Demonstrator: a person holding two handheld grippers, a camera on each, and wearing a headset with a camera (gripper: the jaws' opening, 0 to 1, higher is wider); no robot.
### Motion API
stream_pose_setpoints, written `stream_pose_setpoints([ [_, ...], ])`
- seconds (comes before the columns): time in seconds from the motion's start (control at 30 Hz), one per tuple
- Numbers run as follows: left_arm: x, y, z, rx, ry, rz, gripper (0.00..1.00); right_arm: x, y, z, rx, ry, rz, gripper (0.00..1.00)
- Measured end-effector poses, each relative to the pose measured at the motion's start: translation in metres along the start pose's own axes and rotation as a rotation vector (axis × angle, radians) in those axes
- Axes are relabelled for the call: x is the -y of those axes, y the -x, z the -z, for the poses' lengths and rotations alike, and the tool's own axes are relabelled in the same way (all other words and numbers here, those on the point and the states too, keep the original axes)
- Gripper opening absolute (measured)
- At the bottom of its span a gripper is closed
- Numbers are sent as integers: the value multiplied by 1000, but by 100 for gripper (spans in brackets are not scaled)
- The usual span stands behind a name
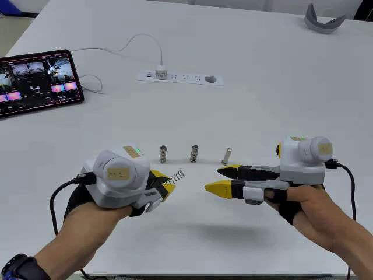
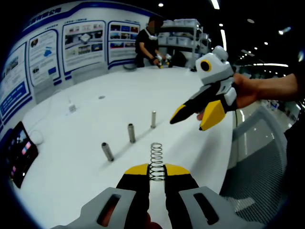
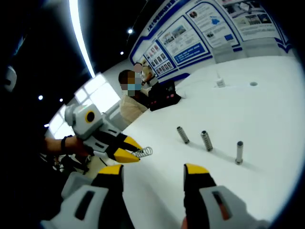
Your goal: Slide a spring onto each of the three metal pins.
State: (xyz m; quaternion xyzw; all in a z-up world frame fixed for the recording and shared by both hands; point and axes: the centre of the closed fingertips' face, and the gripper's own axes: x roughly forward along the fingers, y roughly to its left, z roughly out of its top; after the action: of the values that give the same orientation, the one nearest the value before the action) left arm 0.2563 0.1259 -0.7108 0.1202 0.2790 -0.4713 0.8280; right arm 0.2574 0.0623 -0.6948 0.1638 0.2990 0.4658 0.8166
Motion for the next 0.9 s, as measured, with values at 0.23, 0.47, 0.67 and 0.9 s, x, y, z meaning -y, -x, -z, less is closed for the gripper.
stream_pose_setpoints([
  [0.23, 19, 1, -14, 17, -33, 32, 10, -15, -8, -3, 10, -54, -79, 39],
  [0.47, 33, -3, -26, 26, -63, 61, 10, -26, -10, -4, 12, -92, -135, 30],
  [0.67, 42, -6, -32, 28, -86, 78, 10, -30, -8, -4, 16, -118, -165, 25],
  [0.9, 44, -8, -37, 27, -108, 94, 10, -29, -1, -7, 29, -124, -165, 18],
])
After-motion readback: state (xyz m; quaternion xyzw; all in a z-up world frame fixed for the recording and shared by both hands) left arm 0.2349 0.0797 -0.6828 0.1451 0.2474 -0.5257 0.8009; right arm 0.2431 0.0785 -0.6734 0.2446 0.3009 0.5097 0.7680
